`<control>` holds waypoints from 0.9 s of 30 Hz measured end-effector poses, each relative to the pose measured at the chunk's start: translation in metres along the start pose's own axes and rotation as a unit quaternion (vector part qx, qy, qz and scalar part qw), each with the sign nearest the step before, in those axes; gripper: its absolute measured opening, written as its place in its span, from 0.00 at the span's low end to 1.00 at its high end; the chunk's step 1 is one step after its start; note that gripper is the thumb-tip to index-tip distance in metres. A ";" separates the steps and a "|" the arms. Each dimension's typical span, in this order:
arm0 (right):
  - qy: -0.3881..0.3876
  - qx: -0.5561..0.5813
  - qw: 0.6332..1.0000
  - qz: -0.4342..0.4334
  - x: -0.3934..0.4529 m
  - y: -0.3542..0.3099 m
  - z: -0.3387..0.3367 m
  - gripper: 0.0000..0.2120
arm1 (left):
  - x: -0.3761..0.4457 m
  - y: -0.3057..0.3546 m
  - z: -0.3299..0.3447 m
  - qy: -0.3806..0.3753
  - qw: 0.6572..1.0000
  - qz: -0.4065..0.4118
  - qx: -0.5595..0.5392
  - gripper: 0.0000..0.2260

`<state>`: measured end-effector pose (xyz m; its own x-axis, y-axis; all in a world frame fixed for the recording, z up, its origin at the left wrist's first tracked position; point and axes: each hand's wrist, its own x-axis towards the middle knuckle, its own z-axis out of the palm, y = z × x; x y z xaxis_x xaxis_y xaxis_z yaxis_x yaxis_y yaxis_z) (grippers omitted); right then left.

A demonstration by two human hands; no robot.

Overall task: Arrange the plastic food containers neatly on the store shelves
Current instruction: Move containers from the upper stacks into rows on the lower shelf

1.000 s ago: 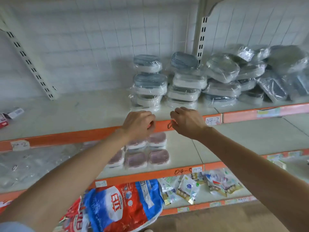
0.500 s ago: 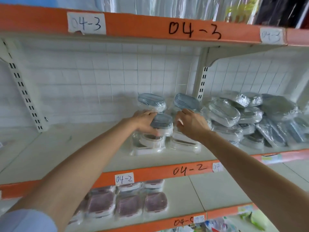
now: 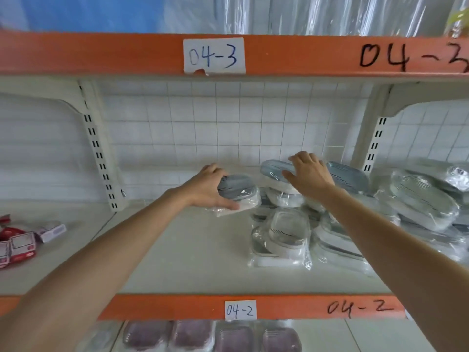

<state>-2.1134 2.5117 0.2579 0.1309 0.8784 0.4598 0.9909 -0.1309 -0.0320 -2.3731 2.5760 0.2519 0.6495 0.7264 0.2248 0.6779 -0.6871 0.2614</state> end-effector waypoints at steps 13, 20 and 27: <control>-0.065 -0.024 0.997 0.037 0.020 -0.004 0.019 0.41 | -0.010 -0.023 0.009 0.009 0.998 -0.029 0.052 0.40; 0.063 0.044 0.997 0.012 -0.023 -0.004 -0.006 0.46 | -0.022 0.008 0.023 0.111 0.993 -0.044 0.019 0.41; 0.124 0.087 0.988 0.014 -0.110 0.005 -0.023 0.48 | -0.061 0.072 0.055 0.195 0.981 -0.008 0.015 0.42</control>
<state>-2.1233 2.4041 0.2274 0.1671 0.7329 0.6594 0.9804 -0.0528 -0.1898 -2.3446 2.4814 0.2057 0.4616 0.6841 0.5647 0.7004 -0.6717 0.2411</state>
